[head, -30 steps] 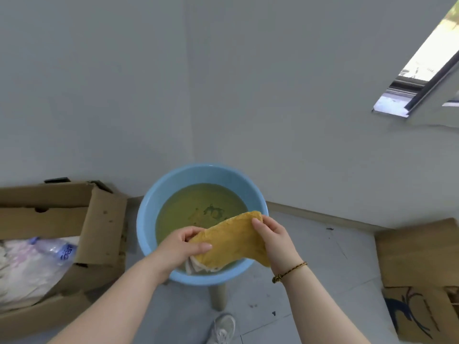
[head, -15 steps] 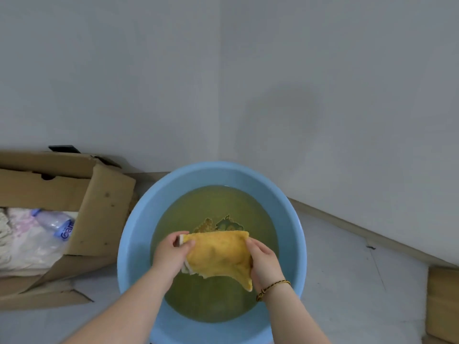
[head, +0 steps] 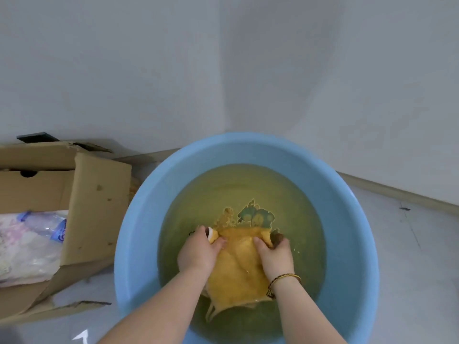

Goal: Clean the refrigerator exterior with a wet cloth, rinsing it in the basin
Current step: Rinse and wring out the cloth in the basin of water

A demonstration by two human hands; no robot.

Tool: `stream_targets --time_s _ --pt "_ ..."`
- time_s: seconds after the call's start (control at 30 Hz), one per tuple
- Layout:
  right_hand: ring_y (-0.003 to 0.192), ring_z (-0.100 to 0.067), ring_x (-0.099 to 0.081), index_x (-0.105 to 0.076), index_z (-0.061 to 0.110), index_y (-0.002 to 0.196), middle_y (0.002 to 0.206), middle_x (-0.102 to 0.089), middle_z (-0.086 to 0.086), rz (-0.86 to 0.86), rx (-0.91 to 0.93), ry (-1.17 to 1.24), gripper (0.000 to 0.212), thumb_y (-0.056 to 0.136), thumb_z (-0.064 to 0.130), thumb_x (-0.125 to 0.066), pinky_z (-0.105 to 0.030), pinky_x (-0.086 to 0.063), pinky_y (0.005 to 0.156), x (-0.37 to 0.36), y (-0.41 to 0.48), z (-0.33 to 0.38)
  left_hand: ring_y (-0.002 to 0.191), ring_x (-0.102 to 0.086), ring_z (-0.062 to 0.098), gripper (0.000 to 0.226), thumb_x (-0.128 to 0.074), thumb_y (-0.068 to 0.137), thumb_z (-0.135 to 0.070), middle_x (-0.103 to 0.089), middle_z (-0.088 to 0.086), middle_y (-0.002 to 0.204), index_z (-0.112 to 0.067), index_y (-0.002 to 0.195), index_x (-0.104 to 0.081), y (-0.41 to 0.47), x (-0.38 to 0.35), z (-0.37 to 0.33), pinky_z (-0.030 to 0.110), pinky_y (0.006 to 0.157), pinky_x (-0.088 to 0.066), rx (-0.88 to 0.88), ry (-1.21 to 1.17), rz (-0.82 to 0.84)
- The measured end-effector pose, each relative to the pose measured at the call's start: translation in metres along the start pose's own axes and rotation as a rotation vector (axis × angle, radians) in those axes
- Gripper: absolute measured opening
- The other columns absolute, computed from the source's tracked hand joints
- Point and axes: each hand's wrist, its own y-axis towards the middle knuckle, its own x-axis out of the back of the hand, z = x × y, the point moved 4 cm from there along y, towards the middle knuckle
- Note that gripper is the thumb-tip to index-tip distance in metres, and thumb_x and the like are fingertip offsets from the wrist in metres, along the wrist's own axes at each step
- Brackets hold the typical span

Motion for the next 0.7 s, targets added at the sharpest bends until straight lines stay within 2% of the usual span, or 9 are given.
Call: stream_targets --time_s 0.1,0.17,0.23,0.27,0.33,0.4,0.47,0.57,0.7 --pt "0.095 -0.025 -0.053 -0.048 0.002 0.126 0.119 -0.059 -0.016 0.024 -0.029 -0.047 0.037 0.092 0.017 -0.052 -0.026 -0.041 0.081 -0.007 0.006 -0.004 0.09 -0.058 0.022 0.031 -0.05 0.09 -0.034 -0.062 0.005 0.105 -0.011 0.109 -0.054 0.012 0.0 0.009 0.032 0.077 -0.047 0.02 -0.165 0.027" --pt "0.082 -0.021 -0.051 -0.053 0.003 0.121 0.102 -0.062 -0.013 0.053 -0.093 0.036 0.031 0.093 0.014 -0.048 -0.025 -0.042 0.074 -0.01 0.006 -0.006 0.098 -0.057 0.027 0.03 -0.05 0.09 -0.033 -0.061 0.009 0.109 -0.011 0.111 -0.054 0.014 0.001 0.009 0.037 0.086 -0.046 0.058 -0.415 0.068" --pt "0.08 -0.02 -0.05 -0.059 0.01 0.1 0.086 -0.056 -0.006 0.084 -0.122 0.196 0.013 0.092 0.016 -0.051 -0.029 -0.043 0.076 -0.014 0.0 -0.005 0.107 -0.054 0.03 0.035 -0.048 0.091 -0.035 -0.058 0.008 0.109 -0.012 0.117 -0.052 0.008 0.002 0.004 0.041 0.094 -0.044 0.105 -0.628 0.105" --pt "0.081 -0.021 -0.05 -0.056 0.014 0.085 0.082 -0.054 -0.003 0.075 -0.101 0.286 0.007 0.09 0.018 -0.053 -0.031 -0.044 0.078 -0.015 -0.007 -0.002 0.108 -0.053 0.029 0.035 -0.047 0.091 -0.037 -0.056 0.006 0.108 -0.014 0.117 -0.051 0.003 0.003 0.001 0.042 0.095 -0.044 0.114 -0.685 0.106" --pt "0.074 -0.018 -0.047 -0.046 0.013 0.068 0.07 -0.048 0.0 0.045 0.03 0.367 0.023 0.087 0.018 -0.058 -0.025 -0.043 0.069 -0.02 -0.022 0.006 0.102 -0.054 0.026 0.031 -0.046 0.091 -0.04 -0.057 0.003 0.103 -0.016 0.109 -0.053 -0.007 0.005 -0.006 0.04 0.092 -0.045 0.107 -0.753 0.094" --pt "0.057 -0.006 -0.042 -0.042 0.014 0.061 0.056 -0.045 0.007 0.004 0.195 0.311 0.032 0.084 0.019 -0.063 -0.013 -0.037 0.053 -0.026 -0.045 0.019 0.084 -0.056 0.022 0.03 -0.045 0.09 -0.041 -0.061 0.003 0.084 -0.014 0.086 -0.057 -0.018 0.01 -0.02 0.034 0.081 -0.047 0.039 -0.764 0.118" --pt "0.046 -0.003 -0.039 -0.039 0.018 0.055 0.045 -0.045 0.01 -0.051 0.292 0.254 0.038 0.083 0.026 -0.064 -0.014 -0.033 0.049 -0.032 -0.061 0.028 0.063 -0.054 0.019 0.041 -0.043 0.091 -0.041 -0.056 0.003 0.063 -0.012 0.063 -0.054 -0.028 0.016 -0.034 0.029 0.066 -0.046 -0.057 -0.72 0.11" --pt "0.049 -0.008 -0.041 -0.04 0.017 0.054 0.049 -0.046 0.006 -0.221 0.274 0.263 0.041 0.091 0.033 -0.05 -0.026 -0.035 0.054 -0.022 -0.06 0.041 0.06 -0.053 0.018 0.046 -0.04 0.093 -0.039 -0.055 0.003 0.059 -0.011 0.059 -0.053 -0.047 0.024 -0.046 0.027 0.06 -0.043 -0.153 -0.747 0.056" --pt "0.051 -0.012 -0.04 -0.04 0.015 0.055 0.053 -0.045 0.001 -0.31 0.246 0.303 0.042 0.093 0.033 -0.045 -0.025 -0.033 0.051 -0.013 -0.054 0.055 0.062 -0.05 0.021 0.046 -0.04 0.093 -0.036 -0.053 0.005 0.059 -0.008 0.058 -0.052 -0.051 0.03 -0.053 0.029 0.062 -0.042 -0.145 -0.784 0.08"
